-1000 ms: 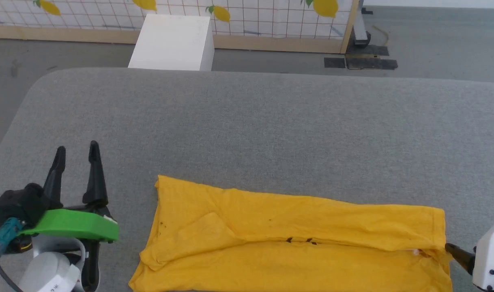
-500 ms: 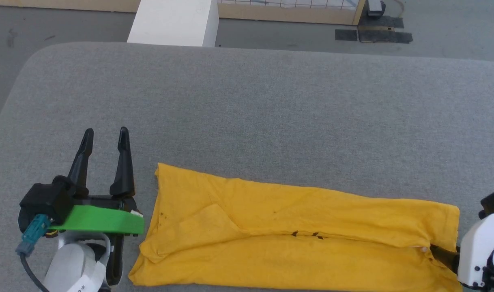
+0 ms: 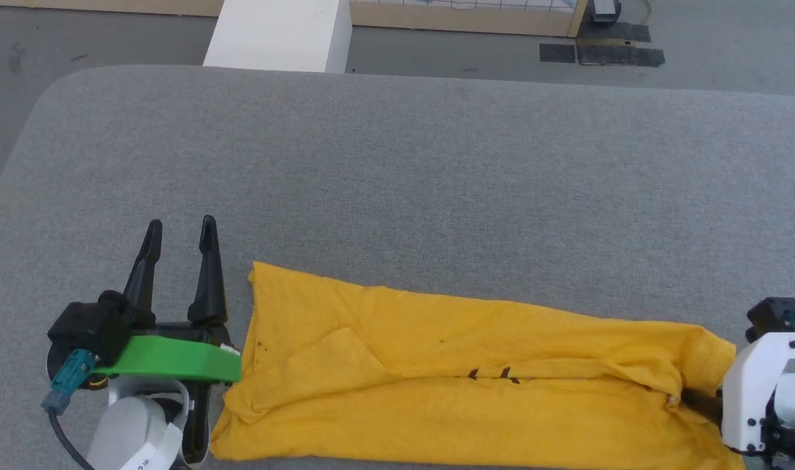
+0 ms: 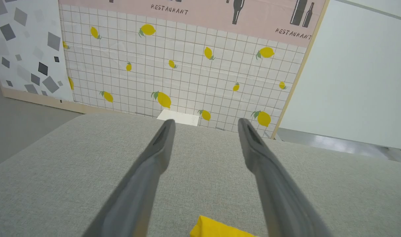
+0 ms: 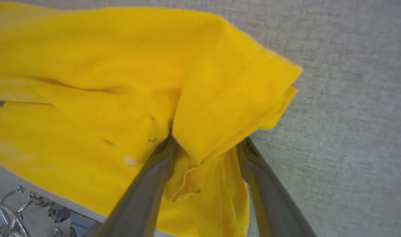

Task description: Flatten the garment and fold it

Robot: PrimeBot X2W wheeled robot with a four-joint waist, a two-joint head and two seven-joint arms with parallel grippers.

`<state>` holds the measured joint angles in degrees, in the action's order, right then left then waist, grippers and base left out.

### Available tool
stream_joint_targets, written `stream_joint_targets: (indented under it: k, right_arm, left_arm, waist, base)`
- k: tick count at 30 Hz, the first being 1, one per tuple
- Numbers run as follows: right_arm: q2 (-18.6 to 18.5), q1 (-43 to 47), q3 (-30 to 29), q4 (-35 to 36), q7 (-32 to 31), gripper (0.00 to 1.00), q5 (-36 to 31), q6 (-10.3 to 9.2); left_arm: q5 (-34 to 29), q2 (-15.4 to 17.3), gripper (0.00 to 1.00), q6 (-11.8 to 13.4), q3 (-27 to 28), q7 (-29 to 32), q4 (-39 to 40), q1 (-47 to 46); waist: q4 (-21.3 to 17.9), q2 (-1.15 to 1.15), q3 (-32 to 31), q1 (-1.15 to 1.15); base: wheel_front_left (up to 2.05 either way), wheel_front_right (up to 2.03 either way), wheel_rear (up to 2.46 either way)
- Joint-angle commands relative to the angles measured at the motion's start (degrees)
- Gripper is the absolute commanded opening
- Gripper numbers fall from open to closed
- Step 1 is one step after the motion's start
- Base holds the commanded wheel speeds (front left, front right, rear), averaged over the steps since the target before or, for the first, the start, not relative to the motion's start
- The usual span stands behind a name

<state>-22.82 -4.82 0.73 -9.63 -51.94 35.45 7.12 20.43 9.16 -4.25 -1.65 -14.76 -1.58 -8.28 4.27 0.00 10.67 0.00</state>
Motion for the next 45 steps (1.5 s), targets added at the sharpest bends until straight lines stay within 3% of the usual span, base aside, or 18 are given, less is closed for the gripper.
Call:
stream_joint_targets:
  k: [1,9,14,20,26,30,38,41,45]
  right_arm:
    - [1.3,0.62,1.3,-2.12,-0.99,0.0,0.15,0.36]
    - [-0.55,-0.46,-3.01,-2.57,-1.43,0.0,-1.38,0.36]
    - [-2.03,-1.66,-8.76,-3.93,-1.41,0.0,-4.22,0.36]
    - [-3.34,-3.26,-18.02,-6.82,-1.43,0.0,-13.49,0.36]
    - [-1.89,-4.66,-21.77,-6.66,-3.76,0.0,-21.68,0.36]
    - [-2.08,-3.57,-18.66,-2.66,-8.03,0.0,-23.3,0.36]
    - [-4.73,-0.33,-6.27,16.67,-19.68,0.0,-13.85,0.36]
    - [-4.68,-0.6,-0.74,22.21,-20.21,0.0,-10.66,0.36]
    - [-3.44,-2.14,6.98,24.55,-17.85,0.0,-7.65,0.36]
  left_arm:
    - [-0.15,-0.25,1.0,-0.4,0.31,-0.23,-0.4,0.03]
    - [-1.12,-1.24,1.0,-1.21,1.36,-0.23,-0.69,-0.23]
    - [-1.6,-1.61,1.0,-1.6,1.72,-0.24,-1.19,-0.18]
    - [-1.73,-1.73,1.0,-1.98,1.68,-0.24,-2.05,-0.23]
    - [-1.9,-1.84,1.0,-2.18,1.42,-0.24,-2.96,0.03]
    - [-1.85,-2.0,1.0,-2.25,1.51,-0.24,-3.55,0.74]
    - [-1.88,-1.63,1.0,-2.36,2.11,-0.24,-3.68,2.87]
    - [-1.8,-1.68,1.0,-2.26,2.52,-0.24,-3.28,3.68]
    - [-1.65,-1.79,1.0,-2.2,3.02,-0.24,-2.81,4.53]
  waist:
    - [-0.06,0.0,0.02,0.0]
    - [-0.16,0.0,-0.09,0.0]
    - [-0.18,0.0,-0.25,0.0]
    - [-0.18,0.0,-0.2,0.0]
    - [-0.51,0.0,-0.97,0.0]
    - [-0.85,0.0,-2.43,0.0]
    - [-2.36,0.0,-5.03,0.0]
    - [-2.71,0.0,-5.31,0.0]
    - [-2.37,0.0,-5.01,0.0]
  base:
    - [0.0,0.0,0.0]
    - [0.0,0.0,0.0]
    - [0.0,0.0,0.0]
    - [0.0,0.0,0.0]
    - [0.0,0.0,0.0]
    - [0.0,0.0,0.0]
    - [0.0,0.0,0.0]
    - [0.0,0.0,0.0]
    - [0.0,0.0,0.0]
